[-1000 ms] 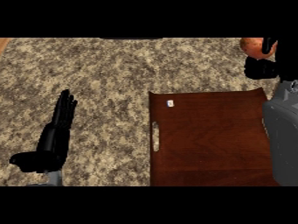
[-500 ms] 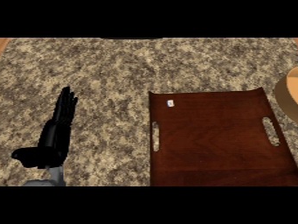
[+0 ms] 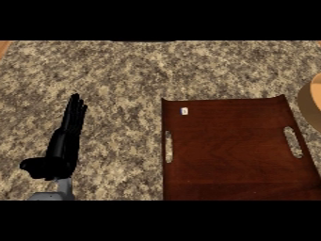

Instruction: Pick the sweet potato from the tray and place it in the pot

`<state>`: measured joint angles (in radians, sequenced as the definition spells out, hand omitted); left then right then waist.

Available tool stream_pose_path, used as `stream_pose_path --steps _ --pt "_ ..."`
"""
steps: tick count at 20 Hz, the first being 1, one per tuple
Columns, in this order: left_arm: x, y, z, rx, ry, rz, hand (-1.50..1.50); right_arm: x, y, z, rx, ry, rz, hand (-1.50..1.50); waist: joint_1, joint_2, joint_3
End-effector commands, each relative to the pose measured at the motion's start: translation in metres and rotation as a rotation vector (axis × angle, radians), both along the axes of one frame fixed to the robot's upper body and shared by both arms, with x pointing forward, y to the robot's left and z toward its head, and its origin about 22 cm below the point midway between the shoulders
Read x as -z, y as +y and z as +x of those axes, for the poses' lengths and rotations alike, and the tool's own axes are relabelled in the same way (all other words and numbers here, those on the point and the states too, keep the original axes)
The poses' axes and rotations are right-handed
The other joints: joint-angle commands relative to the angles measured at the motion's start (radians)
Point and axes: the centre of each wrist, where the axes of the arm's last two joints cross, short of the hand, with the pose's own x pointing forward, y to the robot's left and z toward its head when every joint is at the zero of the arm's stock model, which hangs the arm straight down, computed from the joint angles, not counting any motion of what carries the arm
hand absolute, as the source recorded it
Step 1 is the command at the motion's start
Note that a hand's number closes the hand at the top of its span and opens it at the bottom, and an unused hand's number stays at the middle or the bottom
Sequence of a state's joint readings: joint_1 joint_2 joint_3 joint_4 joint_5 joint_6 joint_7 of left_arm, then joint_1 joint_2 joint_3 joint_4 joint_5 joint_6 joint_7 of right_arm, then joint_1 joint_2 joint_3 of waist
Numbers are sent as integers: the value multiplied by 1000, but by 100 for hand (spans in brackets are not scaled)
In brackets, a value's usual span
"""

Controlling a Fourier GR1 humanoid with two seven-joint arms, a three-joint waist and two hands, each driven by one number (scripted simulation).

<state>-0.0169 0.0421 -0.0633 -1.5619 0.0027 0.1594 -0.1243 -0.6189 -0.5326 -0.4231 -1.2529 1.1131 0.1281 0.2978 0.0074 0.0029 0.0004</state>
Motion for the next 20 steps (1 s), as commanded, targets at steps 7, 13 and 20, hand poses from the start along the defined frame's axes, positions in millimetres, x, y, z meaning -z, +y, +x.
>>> stream_pose_path --steps 7,13,20 --pt "2 -3 -5 -4 -15 0 0 66 -67 -1 50 195 108 150 6 2 0" --pt "-6 12 -6 4 -4 -7 0 80 -80 8 166 357 210 -150 20 5 1" --pt "-4 3 1 0 -1 3 0 75 -85 0 -39 -106 491 -150 -14 -2 2"
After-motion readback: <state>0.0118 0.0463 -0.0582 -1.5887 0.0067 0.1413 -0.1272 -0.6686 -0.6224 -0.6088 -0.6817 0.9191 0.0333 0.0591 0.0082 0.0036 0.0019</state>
